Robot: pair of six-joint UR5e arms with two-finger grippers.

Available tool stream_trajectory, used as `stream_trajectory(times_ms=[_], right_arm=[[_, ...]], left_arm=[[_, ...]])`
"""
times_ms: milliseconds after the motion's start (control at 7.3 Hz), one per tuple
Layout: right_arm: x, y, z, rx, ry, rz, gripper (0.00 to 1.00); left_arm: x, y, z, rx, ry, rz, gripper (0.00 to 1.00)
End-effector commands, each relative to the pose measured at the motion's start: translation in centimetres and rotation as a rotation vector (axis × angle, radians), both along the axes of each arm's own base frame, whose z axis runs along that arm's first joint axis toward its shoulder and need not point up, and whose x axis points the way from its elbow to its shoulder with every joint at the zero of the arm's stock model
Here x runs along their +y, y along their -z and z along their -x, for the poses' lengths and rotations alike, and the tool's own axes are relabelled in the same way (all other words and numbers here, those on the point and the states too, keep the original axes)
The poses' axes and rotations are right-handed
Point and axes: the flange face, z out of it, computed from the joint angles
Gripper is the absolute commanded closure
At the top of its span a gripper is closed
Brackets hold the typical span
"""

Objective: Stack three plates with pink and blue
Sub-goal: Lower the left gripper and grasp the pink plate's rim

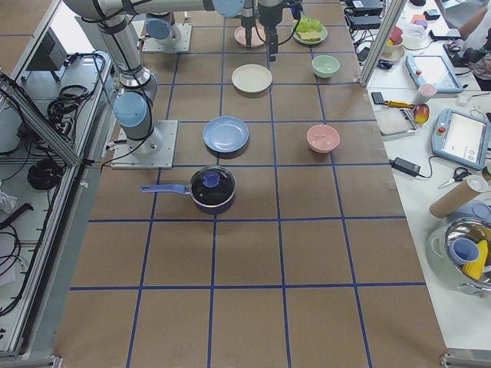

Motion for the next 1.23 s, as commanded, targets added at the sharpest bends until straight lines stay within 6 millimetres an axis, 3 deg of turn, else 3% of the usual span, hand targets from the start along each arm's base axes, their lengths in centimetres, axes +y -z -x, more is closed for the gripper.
stream_trajectory(times_ms=[0,274,411,548,685,959,1096], right_arm=[[0.0,0.0,0.0,0.0,0.0,0.0,0.0],[-0.1,0.4,0.6,0.011,-0.001,-0.019,0.0],[0.0,0.8,1.0,0.014,0.006,-0.042,0.0],[0.4,2.2,1.5,0.016,0.016,-0.099,0.0],[0.4,3.9,2.7,0.015,0.03,-0.133,0.0],[0.5,6.6,6.6,0.004,-0.005,-0.188,0.0],[0.7,8.5,8.9,-0.009,-0.007,-0.214,0.0]], left_arm=[[0.0,0.3,0.5,-0.037,0.045,-0.002,0.38],[-0.3,0.7,0.5,-0.038,0.043,0.012,0.4],[-0.3,0.9,0.5,-0.038,0.043,0.007,0.48],[-0.3,0.9,0.6,-0.037,0.046,0.007,0.5],[-0.4,0.9,0.6,-0.037,0.047,0.007,0.6],[-0.6,0.4,0.6,-0.054,0.052,0.02,0.95],[-1.3,-0.5,0.5,-0.096,0.055,0.049,1.0]])
